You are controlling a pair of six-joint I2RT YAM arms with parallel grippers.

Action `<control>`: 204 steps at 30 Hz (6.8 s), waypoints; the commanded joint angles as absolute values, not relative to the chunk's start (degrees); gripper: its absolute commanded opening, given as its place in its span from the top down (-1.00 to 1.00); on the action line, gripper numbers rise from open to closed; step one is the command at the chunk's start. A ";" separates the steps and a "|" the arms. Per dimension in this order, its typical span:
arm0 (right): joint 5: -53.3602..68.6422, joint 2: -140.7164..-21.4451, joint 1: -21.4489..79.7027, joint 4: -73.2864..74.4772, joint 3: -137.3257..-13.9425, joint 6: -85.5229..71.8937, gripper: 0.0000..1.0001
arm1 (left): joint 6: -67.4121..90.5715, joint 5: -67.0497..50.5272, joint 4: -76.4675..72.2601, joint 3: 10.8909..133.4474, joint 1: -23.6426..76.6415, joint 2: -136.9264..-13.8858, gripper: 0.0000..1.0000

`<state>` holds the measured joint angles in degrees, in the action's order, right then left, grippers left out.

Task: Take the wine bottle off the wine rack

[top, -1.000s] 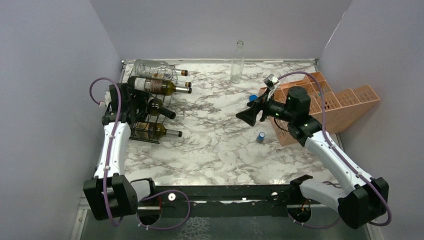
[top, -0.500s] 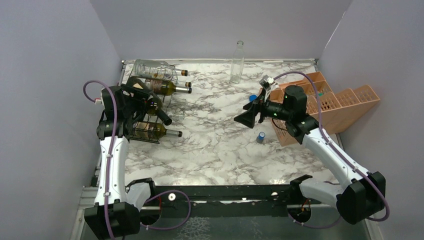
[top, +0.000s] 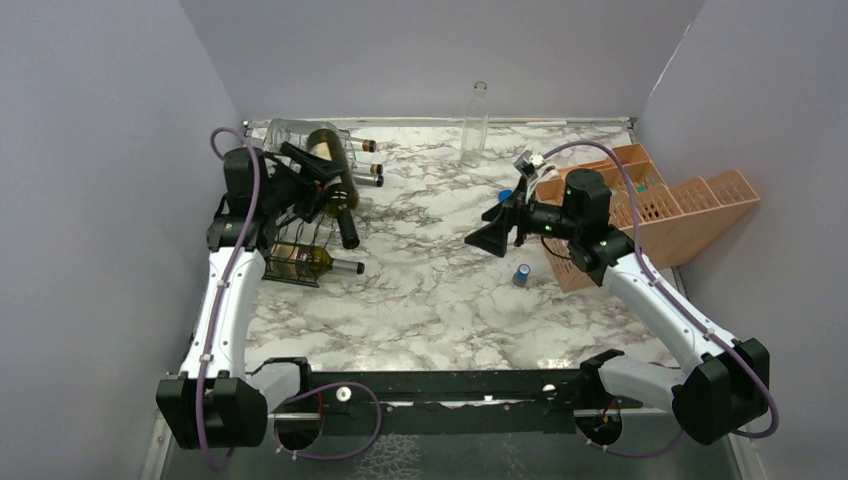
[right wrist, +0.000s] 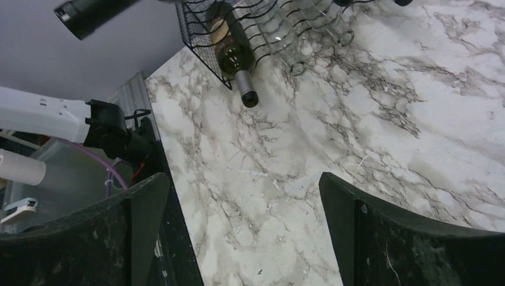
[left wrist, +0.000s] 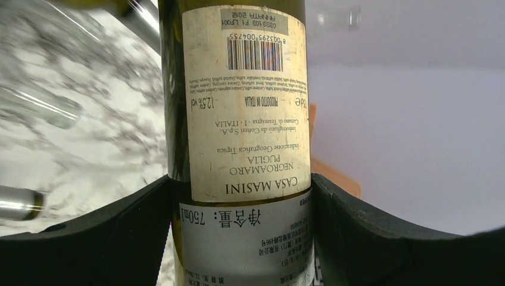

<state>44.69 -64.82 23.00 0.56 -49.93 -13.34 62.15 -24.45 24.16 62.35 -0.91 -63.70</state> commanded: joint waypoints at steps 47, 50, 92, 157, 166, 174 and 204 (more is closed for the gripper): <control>23.08 -75.71 65.39 -3.69 -56.82 52.54 -0.75 | 66.83 -43.37 3.37 44.93 18.41 -68.78 -0.01; 21.45 -77.50 66.38 -6.27 -56.19 54.38 -0.68 | 66.87 -43.35 3.55 44.74 18.54 -68.32 -0.01; 9.87 -73.07 67.62 -28.10 -43.95 42.94 0.76 | 59.71 -38.66 13.12 47.17 19.81 -67.73 -0.99; -10.53 -103.92 26.37 -45.27 -70.76 7.85 0.48 | 30.88 -16.09 27.05 51.59 19.61 -46.02 -0.99; -12.57 -104.34 25.40 -46.09 -70.18 8.81 0.40 | 32.41 -15.95 27.06 51.87 19.64 -45.08 -0.99; -12.37 -104.66 25.23 -45.57 -68.72 6.72 0.06 | 32.78 -16.04 27.41 51.37 19.65 -45.08 -0.98; -7.20 -73.78 25.22 -13.52 -56.28 -0.29 -0.99 | 22.86 -2.26 41.67 64.89 19.66 -55.31 -0.99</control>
<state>-12.10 -80.01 25.47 -17.78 -60.75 2.35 26.48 -9.72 37.15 61.10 19.84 -54.15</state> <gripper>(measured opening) 0.995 0.992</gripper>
